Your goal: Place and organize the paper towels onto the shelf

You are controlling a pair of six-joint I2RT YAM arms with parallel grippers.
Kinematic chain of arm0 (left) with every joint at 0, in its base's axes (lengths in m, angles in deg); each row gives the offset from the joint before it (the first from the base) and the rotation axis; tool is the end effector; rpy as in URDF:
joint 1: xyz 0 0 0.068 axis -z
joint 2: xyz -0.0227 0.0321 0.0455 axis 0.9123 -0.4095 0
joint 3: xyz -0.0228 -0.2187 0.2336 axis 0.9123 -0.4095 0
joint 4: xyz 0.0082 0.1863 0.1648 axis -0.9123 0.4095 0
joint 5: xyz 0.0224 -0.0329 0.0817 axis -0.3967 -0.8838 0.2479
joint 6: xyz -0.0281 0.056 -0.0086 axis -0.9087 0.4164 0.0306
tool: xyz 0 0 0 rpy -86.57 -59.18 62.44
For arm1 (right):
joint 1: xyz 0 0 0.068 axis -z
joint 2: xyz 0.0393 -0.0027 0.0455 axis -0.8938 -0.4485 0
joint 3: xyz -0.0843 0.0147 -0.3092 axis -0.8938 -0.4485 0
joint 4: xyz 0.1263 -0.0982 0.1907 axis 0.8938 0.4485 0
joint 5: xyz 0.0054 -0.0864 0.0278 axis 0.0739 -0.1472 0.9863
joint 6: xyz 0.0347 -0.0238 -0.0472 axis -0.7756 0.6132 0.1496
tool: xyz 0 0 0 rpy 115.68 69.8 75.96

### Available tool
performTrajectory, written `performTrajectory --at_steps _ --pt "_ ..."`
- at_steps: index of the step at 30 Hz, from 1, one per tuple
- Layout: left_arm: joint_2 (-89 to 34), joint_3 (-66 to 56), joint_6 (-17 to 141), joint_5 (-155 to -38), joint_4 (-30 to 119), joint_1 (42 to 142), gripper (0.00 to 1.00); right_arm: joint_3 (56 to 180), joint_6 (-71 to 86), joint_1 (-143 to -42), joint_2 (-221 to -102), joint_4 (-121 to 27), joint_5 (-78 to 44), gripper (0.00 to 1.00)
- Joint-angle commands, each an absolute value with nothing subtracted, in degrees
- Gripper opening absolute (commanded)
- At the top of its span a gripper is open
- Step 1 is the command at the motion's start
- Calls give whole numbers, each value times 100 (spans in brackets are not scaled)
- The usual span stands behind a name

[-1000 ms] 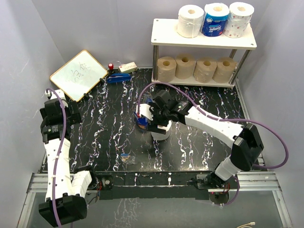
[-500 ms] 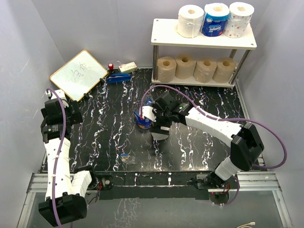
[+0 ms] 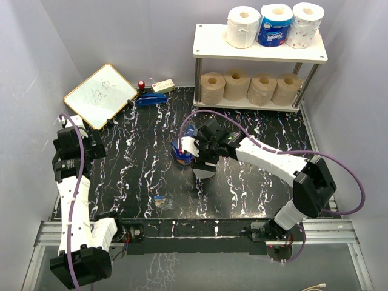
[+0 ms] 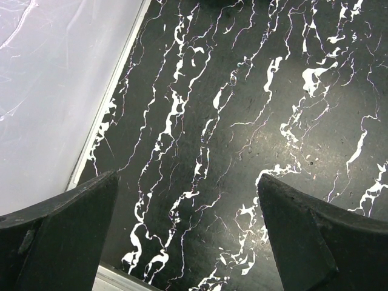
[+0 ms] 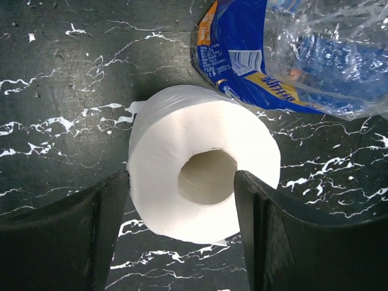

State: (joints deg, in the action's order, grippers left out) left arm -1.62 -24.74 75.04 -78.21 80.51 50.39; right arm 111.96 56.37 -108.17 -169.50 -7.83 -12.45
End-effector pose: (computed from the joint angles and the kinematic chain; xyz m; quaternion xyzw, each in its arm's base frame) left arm 0.1428 0.0482 0.3604 -0.1480 0.8564 0.1467 0.4725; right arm 0.2157 0.2290 0.3030 -0.6795 0.6767 0.1095 0.2615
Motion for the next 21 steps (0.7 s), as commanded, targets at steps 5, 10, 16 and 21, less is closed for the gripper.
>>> performTrajectory --at_steps 5,10,16,21 --pt "-133 -2538 7464 -7905 8037 4983 98 11530 5727 -10775 -17079 -530 -914 70" --pt "-115 -2555 7461 -7933 8033 4975 98 11574 5792 -10780 -17114 -457 -893 71" --pt "-118 -2566 7467 -7962 8036 4966 98 11640 5779 -10776 -17229 -457 -912 59" --pt "-107 -2573 7461 -7971 8029 4957 98 11647 5752 -10776 -17321 -441 -875 54"
